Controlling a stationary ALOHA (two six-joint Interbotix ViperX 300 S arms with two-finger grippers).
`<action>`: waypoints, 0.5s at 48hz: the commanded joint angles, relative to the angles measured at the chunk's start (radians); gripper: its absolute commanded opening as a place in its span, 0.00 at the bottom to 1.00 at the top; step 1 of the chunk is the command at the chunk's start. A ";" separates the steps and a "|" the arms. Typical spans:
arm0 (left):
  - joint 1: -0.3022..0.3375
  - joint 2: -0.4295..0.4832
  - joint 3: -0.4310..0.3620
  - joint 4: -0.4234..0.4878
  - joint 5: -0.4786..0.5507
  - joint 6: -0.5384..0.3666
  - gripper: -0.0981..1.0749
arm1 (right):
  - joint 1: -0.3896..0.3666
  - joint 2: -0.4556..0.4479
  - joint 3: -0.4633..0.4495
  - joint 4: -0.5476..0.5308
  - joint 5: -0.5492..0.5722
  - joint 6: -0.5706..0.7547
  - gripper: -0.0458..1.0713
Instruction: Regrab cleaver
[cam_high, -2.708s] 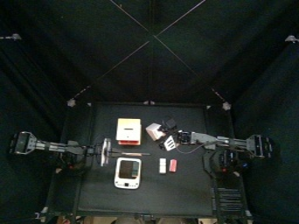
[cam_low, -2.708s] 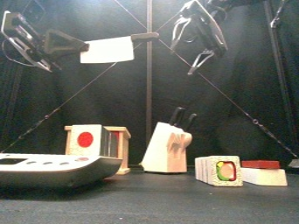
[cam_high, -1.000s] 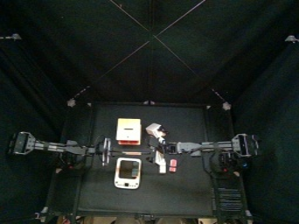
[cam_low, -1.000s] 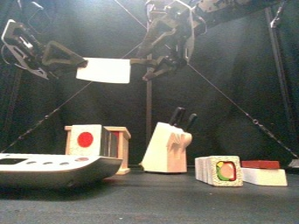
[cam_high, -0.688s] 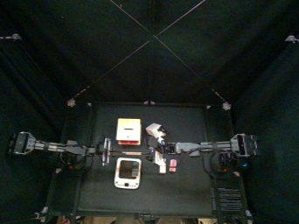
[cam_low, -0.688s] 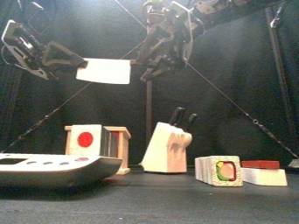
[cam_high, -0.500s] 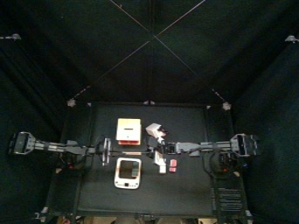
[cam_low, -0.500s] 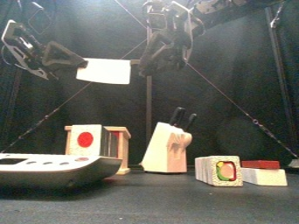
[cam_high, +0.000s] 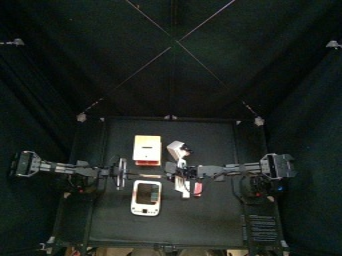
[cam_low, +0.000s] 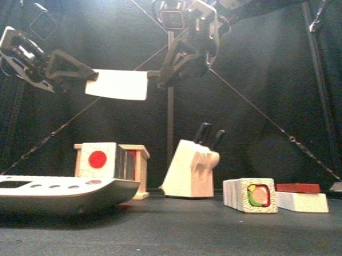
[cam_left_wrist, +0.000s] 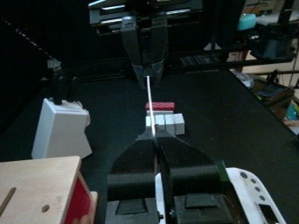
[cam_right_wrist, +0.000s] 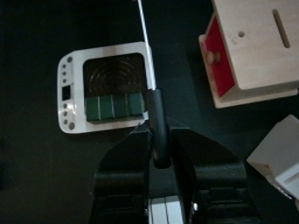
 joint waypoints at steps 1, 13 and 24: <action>-0.014 0.000 -0.008 0.029 -0.005 -0.002 0.30 | 0.003 -0.003 -0.037 -0.035 0.049 0.011 0.49; -0.025 0.003 0.002 0.046 0.003 -0.002 0.30 | 0.003 0.002 -0.026 -0.064 0.057 0.028 0.49; -0.025 0.017 0.002 0.046 0.003 0.000 0.30 | 0.011 0.000 -0.020 -0.055 0.046 0.031 0.49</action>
